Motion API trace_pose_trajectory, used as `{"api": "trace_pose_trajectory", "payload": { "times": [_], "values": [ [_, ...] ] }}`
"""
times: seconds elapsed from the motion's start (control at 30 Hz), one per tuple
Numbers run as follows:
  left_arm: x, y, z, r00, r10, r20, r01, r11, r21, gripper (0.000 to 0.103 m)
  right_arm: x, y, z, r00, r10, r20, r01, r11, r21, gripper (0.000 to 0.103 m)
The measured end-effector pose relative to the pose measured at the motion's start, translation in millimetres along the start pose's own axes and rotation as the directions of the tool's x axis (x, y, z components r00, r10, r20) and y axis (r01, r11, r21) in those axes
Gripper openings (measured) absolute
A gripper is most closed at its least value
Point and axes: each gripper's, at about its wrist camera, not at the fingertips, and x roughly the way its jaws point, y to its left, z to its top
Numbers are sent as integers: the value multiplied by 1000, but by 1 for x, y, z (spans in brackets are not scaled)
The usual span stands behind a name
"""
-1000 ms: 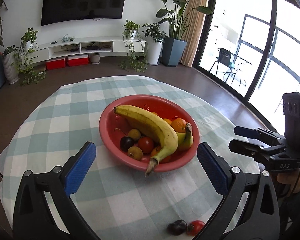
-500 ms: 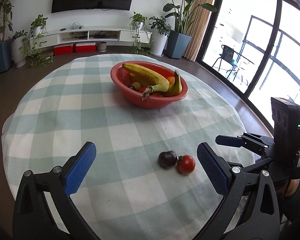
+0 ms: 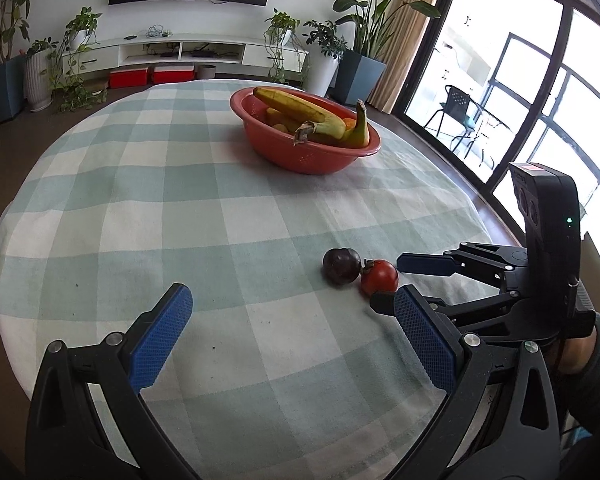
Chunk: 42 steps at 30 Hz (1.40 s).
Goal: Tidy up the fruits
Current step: 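Move the right gripper to the red tomato and close on it, then move the left gripper to the dark plum and close on it while the right holds the tomato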
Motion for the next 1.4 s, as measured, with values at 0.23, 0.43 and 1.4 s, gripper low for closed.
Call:
{"api": "trace_pose_trajectory", "payload": {
  "times": [0.23, 0.43, 1.4],
  "values": [
    [1, 3, 1, 1000, -3, -3, 3, 1000, -9, 102, 7, 10, 6, 1000, -22, -8, 21, 998, -53, 53],
    [4, 3, 0, 1000, -4, -11, 4, 1000, -4, 102, 9, 13, 5, 999, -50, -6, 49, 995, -83, 44],
    [56, -52, 27, 988, 100, -121, -74, 977, 201, 98, -17, -31, -1, 986, -125, 114, 116, 990, 85, 34]
  ]
}}
